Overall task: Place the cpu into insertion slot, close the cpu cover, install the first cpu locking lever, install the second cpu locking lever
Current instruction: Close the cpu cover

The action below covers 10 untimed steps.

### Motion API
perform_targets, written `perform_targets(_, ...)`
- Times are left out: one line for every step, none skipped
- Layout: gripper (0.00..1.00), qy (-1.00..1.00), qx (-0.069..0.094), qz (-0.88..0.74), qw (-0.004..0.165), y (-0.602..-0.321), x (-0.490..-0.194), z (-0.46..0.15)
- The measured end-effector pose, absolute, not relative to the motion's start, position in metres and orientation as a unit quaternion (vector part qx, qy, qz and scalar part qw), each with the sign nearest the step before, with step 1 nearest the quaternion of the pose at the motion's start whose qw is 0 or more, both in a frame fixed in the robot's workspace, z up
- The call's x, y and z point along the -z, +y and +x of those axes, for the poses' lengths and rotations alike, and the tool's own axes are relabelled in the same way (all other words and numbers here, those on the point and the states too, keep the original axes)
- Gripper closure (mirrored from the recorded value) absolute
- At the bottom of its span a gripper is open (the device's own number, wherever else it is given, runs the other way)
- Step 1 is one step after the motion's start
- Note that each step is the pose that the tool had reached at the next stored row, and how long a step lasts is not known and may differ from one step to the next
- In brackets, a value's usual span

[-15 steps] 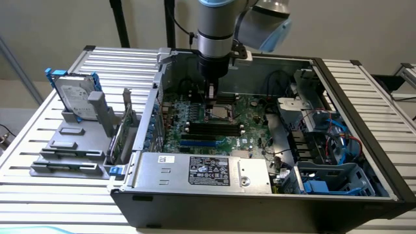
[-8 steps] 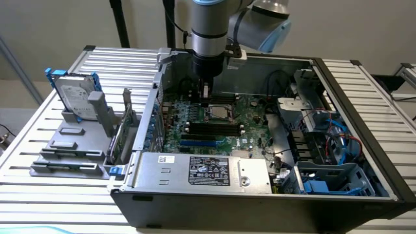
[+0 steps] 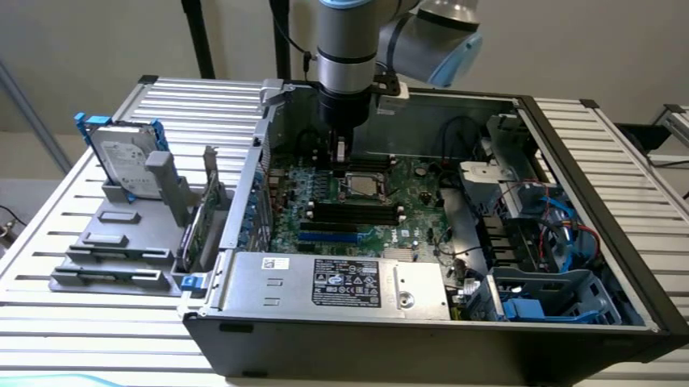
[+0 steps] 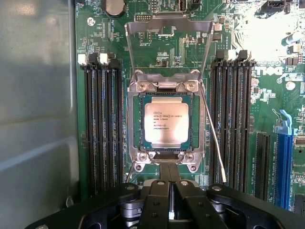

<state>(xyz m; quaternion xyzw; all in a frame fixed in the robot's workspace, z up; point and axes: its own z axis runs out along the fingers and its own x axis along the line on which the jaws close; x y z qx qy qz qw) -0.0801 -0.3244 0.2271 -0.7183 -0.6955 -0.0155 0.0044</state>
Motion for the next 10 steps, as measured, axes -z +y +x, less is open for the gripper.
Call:
perform_targets(0.89, -0.696, 0.015, -0.718, 0.004, -0.324, -0.227, -0.080)
perform_targets(0.89, -0.695, 0.015, -0.718, 0.004, -0.324, -0.227, -0.080)
perform_targets(0.89, -0.695, 0.015, -0.718, 0.004, -0.324, -0.227, -0.080)
perform_targets(0.89, -0.695, 0.015, -0.718, 0.004, -0.324, -0.227, -0.080)
perform_targets(0.89, -0.696, 0.015, -0.718, 0.004, -0.324, -0.227, -0.080)
perform_targets(0.89, -0.696, 0.015, -0.718, 0.004, -0.324, -0.227, -0.078)
perform_targets(0.89, -0.695, 0.015, -0.718, 0.004, -0.325, -0.227, -0.075)
perform_targets(0.89, -0.695, 0.015, -0.718, 0.005, -0.325, -0.227, -0.071)
perform_targets(0.89, -0.695, 0.015, -0.718, 0.005, -0.326, -0.228, -0.067)
perform_targets(0.89, -0.695, 0.014, -0.718, 0.006, -0.327, -0.229, -0.062)
